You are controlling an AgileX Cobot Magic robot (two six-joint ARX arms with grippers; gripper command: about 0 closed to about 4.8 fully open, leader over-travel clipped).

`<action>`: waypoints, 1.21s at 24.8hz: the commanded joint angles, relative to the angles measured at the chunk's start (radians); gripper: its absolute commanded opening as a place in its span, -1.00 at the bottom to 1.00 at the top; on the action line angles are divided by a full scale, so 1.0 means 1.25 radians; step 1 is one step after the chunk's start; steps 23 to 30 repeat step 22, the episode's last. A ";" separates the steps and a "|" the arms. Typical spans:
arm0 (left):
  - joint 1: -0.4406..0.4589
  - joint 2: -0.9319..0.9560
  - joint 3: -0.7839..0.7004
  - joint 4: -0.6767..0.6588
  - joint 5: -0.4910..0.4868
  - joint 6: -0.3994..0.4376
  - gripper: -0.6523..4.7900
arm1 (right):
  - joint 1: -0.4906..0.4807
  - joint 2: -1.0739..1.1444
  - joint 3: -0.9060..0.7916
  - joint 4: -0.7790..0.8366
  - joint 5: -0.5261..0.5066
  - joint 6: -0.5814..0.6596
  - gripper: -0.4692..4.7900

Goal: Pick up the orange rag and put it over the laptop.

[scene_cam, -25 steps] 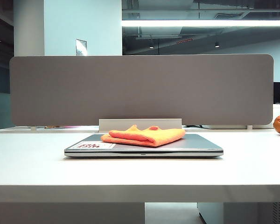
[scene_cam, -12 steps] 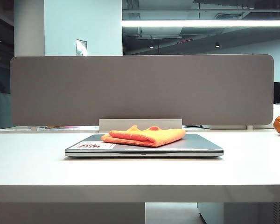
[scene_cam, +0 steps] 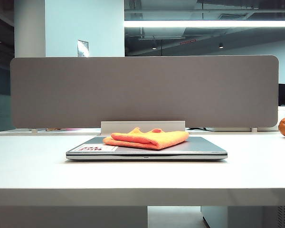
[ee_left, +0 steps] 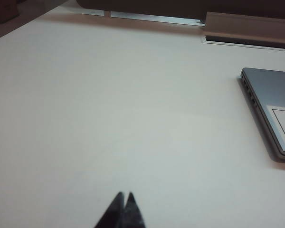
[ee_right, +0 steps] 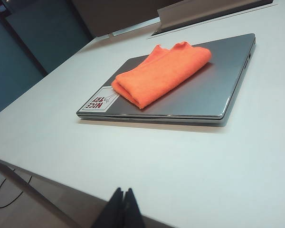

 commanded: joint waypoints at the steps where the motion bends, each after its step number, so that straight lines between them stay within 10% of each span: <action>1: -0.003 0.001 -0.004 -0.013 0.024 0.018 -0.78 | 0.000 -0.002 -0.002 0.014 -0.001 -0.003 -0.84; 30: -0.005 0.004 -0.004 -0.003 0.027 -0.001 -0.78 | 0.001 -0.002 -0.002 0.014 -0.001 -0.003 -0.84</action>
